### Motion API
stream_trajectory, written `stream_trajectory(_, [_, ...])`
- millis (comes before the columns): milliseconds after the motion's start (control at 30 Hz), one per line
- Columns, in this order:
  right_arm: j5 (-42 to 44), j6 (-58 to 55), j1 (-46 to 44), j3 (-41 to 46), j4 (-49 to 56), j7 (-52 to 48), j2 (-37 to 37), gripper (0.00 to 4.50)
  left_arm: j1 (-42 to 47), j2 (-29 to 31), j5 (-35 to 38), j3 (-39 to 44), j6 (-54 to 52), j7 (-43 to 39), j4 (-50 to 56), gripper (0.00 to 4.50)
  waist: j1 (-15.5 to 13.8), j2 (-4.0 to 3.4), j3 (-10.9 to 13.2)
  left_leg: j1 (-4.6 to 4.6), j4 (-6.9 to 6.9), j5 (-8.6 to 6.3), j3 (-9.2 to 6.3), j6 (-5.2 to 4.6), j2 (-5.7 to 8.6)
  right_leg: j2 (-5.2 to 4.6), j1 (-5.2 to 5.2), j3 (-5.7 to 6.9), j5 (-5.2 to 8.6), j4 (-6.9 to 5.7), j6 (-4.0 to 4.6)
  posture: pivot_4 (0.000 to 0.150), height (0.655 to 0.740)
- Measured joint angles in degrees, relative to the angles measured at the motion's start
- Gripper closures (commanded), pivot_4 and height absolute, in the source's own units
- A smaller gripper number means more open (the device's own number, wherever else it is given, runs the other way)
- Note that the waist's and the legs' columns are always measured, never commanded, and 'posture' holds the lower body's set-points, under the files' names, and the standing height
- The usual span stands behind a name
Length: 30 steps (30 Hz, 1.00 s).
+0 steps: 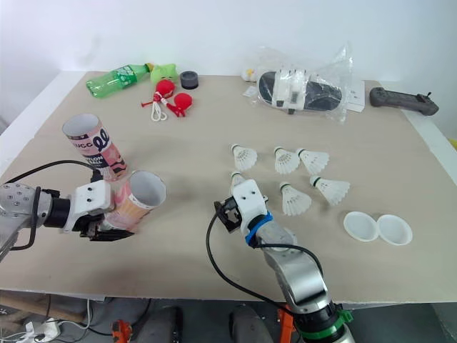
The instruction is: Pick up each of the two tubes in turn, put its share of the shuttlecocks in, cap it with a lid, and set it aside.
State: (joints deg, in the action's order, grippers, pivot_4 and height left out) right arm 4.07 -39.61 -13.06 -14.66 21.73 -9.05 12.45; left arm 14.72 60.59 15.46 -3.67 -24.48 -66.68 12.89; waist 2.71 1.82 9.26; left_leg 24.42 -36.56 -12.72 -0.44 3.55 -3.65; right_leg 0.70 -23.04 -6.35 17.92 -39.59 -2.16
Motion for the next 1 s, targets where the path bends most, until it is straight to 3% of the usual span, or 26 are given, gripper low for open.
stream_trajectory(33, [-0.03, 0.01, -0.47, 0.49, -0.84, 0.51, -0.63, 0.00, 0.01, -0.17, -0.22, 0.00, 0.13, 0.00, -0.01, 1.35, 0.00, 0.00, 0.00, -0.01, -0.01, 0.02, 0.00, 0.00, 0.01, 0.00, 0.00, 0.00, 0.00, -0.06, 0.00, 0.150, 0.7400])
stream_trajectory(67, [-0.12, 0.19, -0.76, 0.91, -1.36, 0.69, -1.29, 0.49, 0.01, -0.40, -0.33, 0.00, 0.34, -0.04, -0.01, 1.37, 0.00, 0.00, 0.00, -0.02, -0.03, 0.03, 0.00, 0.00, 0.01, -0.01, -0.01, 0.00, 0.00, -0.09, 0.00, 0.150, 0.7400])
stream_trajectory(133, [-0.60, 0.61, -1.05, 1.40, -2.31, 0.94, -2.13, 1.04, 0.03, -1.12, -0.33, 0.00, 0.39, -0.02, -0.01, 1.37, 0.00, 0.00, 0.00, -0.02, -0.10, 0.04, 0.00, 0.00, 0.02, -0.01, -0.01, 0.00, 0.00, -0.21, 0.00, 0.150, 0.7400])
stream_trajectory(233, [-1.14, 1.30, -1.05, 1.63, -3.20, 1.52, -3.28, 2.72, 0.14, -1.50, -0.35, 0.00, 0.38, -0.02, -0.01, 1.37, -0.01, 0.00, 0.00, -0.03, -0.20, 0.07, -0.02, -0.02, 0.03, -0.01, -0.04, -0.01, 0.00, -0.38, 0.00, 0.150, 0.7400])
stream_trajectory(367, [-1.68, 2.00, -1.08, 2.35, -4.14, 2.07, -4.09, 4.45, 0.36, -1.82, -0.40, -0.28, 0.37, 0.00, -0.01, 1.37, 0.01, 0.00, 0.00, -0.05, -0.21, 0.14, -0.03, -0.11, 0.04, 0.01, -0.05, 0.00, -0.02, -0.45, 0.03, 0.150, 0.7400])
stream_trajectory(633, [-1.43, 1.86, 1.80, 3.69, 0.32, 0.61, -3.12, 4.45, 2.63, -3.54, -1.40, -1.57, 0.43, -0.07, -0.72, 1.37, 0.01, 0.00, 0.00, -0.04, -0.20, 0.16, -0.07, -0.12, 0.04, 0.03, -0.06, 0.02, -0.03, -0.49, 0.05, 0.150, 0.7400])
stream_trajectory(800, [8.63, -0.14, 5.23, 5.22, 17.47, -15.07, 10.32, 4.45, 5.89, -4.24, -2.31, -4.38, 0.47, -1.41, -2.28, 1.37, -0.05, 0.00, 0.00, -0.04, -0.28, 0.16, -0.13, -0.13, 0.07, 0.02, 0.01, 0.07, -0.02, -0.48, 0.04, 0.150, 0.7400])
stream_trajectory(1000, [17.59, -0.17, -1.99, 12.58, 22.01, -27.84, 22.27, 4.45, 10.56, -5.71, -5.46, -8.09, 1.05, -3.67, -5.18, 1.37, -0.04, -0.02, 0.01, -0.21, -0.41, 0.40, -0.21, -0.53, 0.12, 0.03, 0.26, 0.14, -0.17, -0.51, -0.09, 0.150, 0.7400])
